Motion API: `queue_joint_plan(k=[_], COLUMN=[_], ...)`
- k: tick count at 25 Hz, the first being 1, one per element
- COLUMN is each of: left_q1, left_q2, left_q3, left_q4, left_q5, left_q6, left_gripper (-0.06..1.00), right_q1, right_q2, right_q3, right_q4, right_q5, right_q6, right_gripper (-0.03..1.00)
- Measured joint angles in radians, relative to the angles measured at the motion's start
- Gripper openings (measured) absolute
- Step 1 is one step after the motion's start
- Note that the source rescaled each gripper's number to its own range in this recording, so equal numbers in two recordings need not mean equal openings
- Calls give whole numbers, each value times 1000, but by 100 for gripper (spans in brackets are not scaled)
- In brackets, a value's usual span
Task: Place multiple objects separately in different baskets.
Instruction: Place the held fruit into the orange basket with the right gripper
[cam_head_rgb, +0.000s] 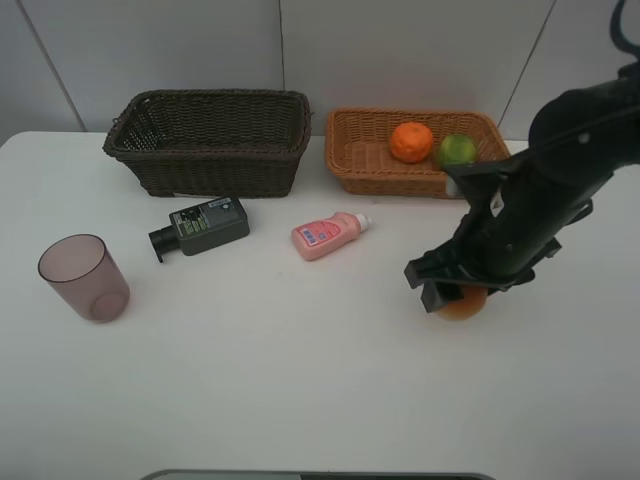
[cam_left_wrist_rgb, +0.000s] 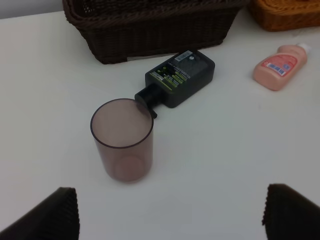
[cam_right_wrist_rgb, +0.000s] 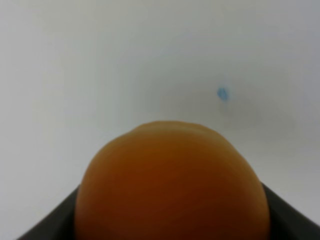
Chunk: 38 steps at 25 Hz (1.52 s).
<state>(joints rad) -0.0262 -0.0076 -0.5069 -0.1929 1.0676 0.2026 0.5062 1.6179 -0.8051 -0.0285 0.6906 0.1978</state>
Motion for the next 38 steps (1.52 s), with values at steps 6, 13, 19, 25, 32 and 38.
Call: queue_joint_plan(k=[6, 13, 19, 25, 32, 38], left_q1=[0, 0, 0, 0, 0, 0], left_q2=[0, 0, 0, 0, 0, 0], left_q3=[0, 0, 0, 0, 0, 0], left_q4=[0, 0, 0, 0, 0, 0], left_q5=[0, 0, 0, 0, 0, 0], left_q6=[0, 0, 0, 0, 0, 0], left_gripper=[99, 99, 99, 99, 99, 99], right_q1=[0, 0, 0, -21, -79, -126], right_q2=[-1, 99, 254, 422, 564, 615], right_q3=[-241, -516, -764, -1001, -1119, -1122], right_q4=[29, 20, 20, 22, 21, 15], right_q5=[160, 278, 346, 365, 355, 279], right_q6=[4, 27, 28, 66, 105, 113], right_gripper=[16, 16, 16, 16, 16, 16])
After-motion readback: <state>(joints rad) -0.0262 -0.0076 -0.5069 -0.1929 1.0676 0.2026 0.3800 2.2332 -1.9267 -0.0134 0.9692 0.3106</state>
